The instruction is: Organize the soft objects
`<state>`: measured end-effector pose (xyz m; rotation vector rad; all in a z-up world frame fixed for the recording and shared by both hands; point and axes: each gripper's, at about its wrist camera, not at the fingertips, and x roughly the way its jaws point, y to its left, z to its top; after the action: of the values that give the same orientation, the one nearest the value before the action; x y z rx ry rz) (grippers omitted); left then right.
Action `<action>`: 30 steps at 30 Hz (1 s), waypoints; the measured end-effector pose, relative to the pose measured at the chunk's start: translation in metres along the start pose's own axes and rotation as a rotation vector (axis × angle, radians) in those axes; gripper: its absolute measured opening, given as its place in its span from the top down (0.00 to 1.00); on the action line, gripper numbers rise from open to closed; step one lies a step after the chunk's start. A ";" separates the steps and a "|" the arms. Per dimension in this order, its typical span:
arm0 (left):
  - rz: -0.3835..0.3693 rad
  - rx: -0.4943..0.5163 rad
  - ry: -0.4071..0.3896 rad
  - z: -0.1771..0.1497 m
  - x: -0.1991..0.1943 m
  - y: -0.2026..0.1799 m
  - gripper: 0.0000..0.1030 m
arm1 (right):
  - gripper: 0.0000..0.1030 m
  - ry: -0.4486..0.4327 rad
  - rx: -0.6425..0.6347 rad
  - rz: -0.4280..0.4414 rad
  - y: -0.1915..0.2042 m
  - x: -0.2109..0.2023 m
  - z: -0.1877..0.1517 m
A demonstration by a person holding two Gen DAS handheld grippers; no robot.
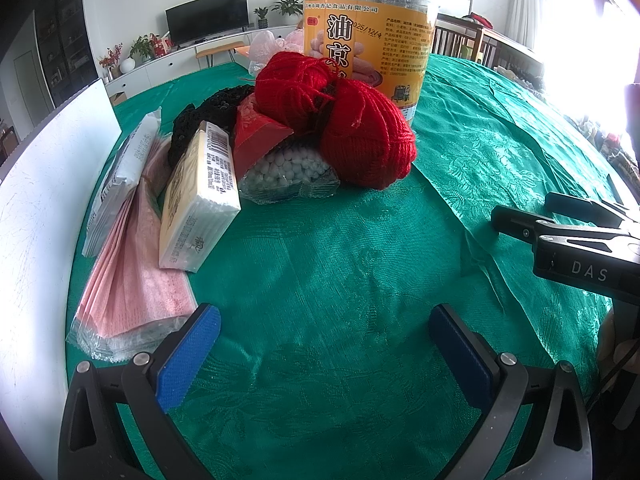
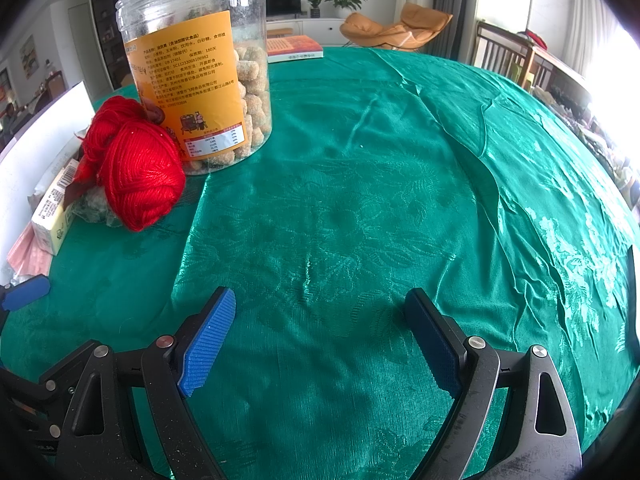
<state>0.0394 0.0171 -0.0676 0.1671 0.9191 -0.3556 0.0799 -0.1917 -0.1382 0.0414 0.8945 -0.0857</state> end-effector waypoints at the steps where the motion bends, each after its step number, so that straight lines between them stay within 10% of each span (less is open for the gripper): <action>1: 0.000 0.000 0.000 0.000 0.000 0.000 0.00 | 0.14 0.000 0.000 0.000 0.000 0.000 0.000; 5: 0.000 0.000 0.000 0.000 0.000 0.000 0.00 | 0.14 0.006 0.002 0.013 -0.001 0.000 0.001; 9: 0.000 -0.001 0.000 0.000 0.000 0.000 0.00 | 0.16 -0.028 -0.027 0.297 0.014 -0.012 0.026; 15: 0.001 -0.001 -0.001 0.000 0.000 0.000 0.00 | 0.18 -0.016 -0.200 0.357 0.079 0.020 0.077; 18: 0.001 -0.001 -0.001 0.000 0.000 0.000 0.00 | 0.53 0.010 -0.198 0.413 0.085 0.031 0.083; 24: 0.002 -0.002 -0.002 0.000 0.000 0.000 0.00 | 0.55 0.082 -0.107 0.537 0.035 -0.022 0.043; 30: 0.005 -0.005 -0.003 0.001 -0.002 0.000 0.00 | 0.55 0.033 0.170 0.388 -0.056 -0.019 0.051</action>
<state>0.0391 0.0169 -0.0658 0.1643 0.9166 -0.3491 0.1031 -0.2502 -0.0914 0.3739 0.8960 0.2021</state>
